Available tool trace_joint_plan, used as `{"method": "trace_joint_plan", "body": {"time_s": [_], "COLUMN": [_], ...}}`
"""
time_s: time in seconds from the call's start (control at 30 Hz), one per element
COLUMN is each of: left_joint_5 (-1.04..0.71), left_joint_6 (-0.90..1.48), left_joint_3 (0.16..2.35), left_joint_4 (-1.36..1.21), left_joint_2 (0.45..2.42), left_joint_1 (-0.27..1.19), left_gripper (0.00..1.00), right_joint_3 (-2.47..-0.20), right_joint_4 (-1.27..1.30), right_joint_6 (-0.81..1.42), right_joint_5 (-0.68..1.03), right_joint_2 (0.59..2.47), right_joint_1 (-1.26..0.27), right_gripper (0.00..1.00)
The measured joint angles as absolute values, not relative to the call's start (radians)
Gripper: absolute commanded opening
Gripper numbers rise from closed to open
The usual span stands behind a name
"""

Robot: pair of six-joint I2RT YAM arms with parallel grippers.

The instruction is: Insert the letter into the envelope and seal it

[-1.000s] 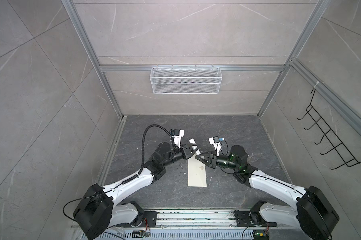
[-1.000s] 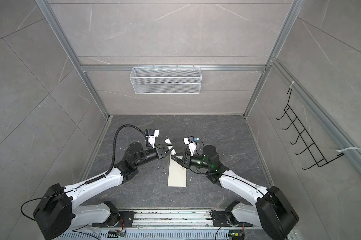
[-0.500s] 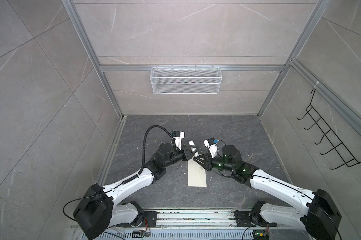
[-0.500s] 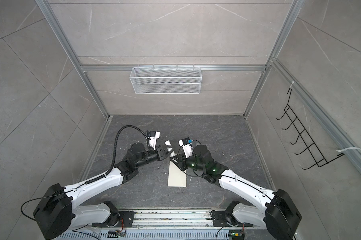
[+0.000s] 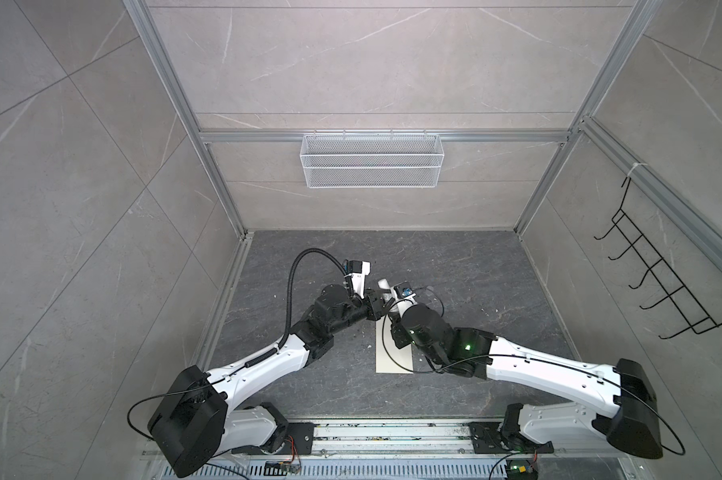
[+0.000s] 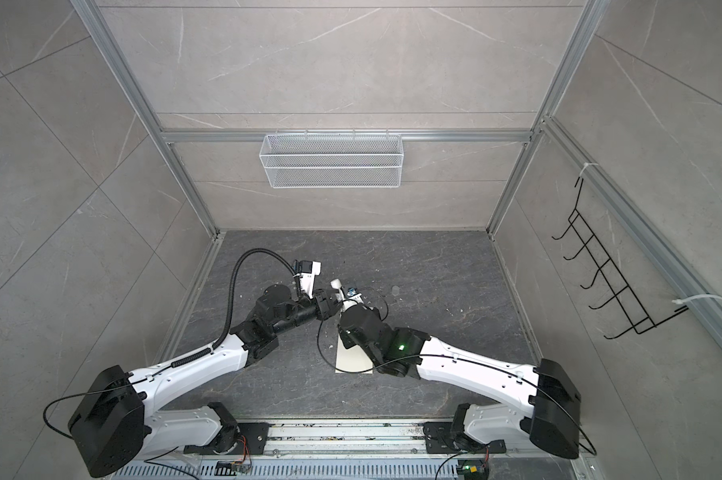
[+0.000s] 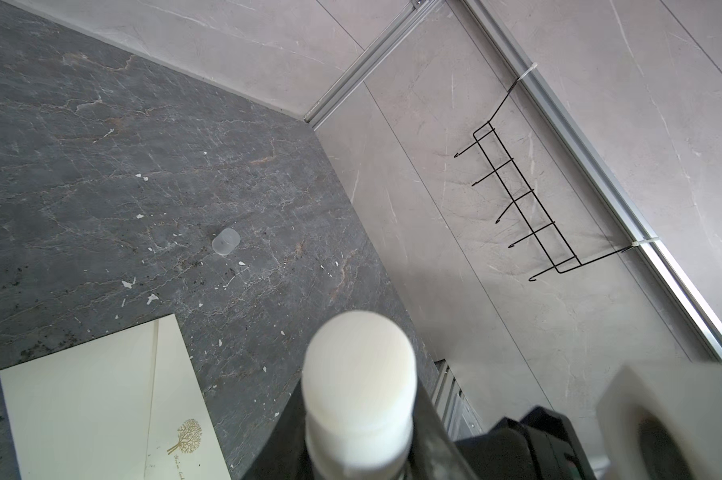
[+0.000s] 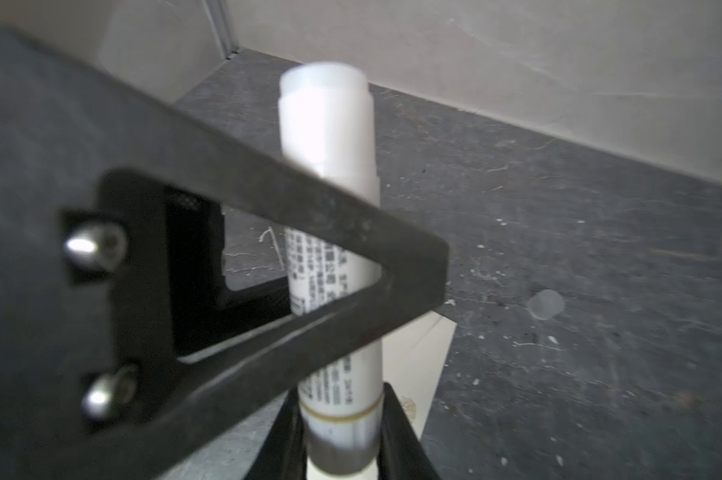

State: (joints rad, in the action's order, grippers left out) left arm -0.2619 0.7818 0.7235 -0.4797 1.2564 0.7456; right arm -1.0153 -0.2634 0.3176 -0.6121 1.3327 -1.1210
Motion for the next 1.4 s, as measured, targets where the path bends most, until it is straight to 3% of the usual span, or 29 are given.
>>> {"method": "trace_joint_plan", "body": {"time_s": [0.17,0.3,0.47,0.53,0.8,1.1,1.4], "left_joint_5": [-0.252,-0.244,-0.248,-0.247,-0.259,-0.384,-0.511], "left_joint_6": [0.781,0.781,0.781,0.770,0.717,0.676,0.689], "left_joint_3": [0.724,0.724,0.724,0.724,0.724,0.730,0.730], "left_joint_4": [-0.479,-0.491,-0.485,-0.455,-0.352,-0.325,-0.445], "left_joint_2": [1.256,1.256,1.254,1.253,1.231,1.208,1.211], "left_joint_1": [0.744,0.741,0.742,0.746,0.739,0.724,0.723], "left_gripper": [0.00,0.00,0.00,0.00,0.00,0.00,0.00], "right_joint_3": [-1.104,-1.113,-1.066,-1.040,-0.912,-0.733,-0.646], "right_joint_4": [-0.335,-0.334,-0.277,-0.245,-0.152,0.019,0.237], "right_joint_6": [0.276,0.275,0.236,0.226,0.215,0.262,0.392], "right_joint_5": [-0.912,-0.960,-0.913,-0.859,-0.537,0.033,0.463], "right_joint_2": [1.468,1.483,1.443,1.404,1.197,0.994,0.995], "right_joint_1": [-1.210,-1.220,-1.215,-1.205,-1.085,-0.860,-0.706], "right_gripper": [0.00,0.03,0.37,0.58,0.94,0.96,0.88]}}
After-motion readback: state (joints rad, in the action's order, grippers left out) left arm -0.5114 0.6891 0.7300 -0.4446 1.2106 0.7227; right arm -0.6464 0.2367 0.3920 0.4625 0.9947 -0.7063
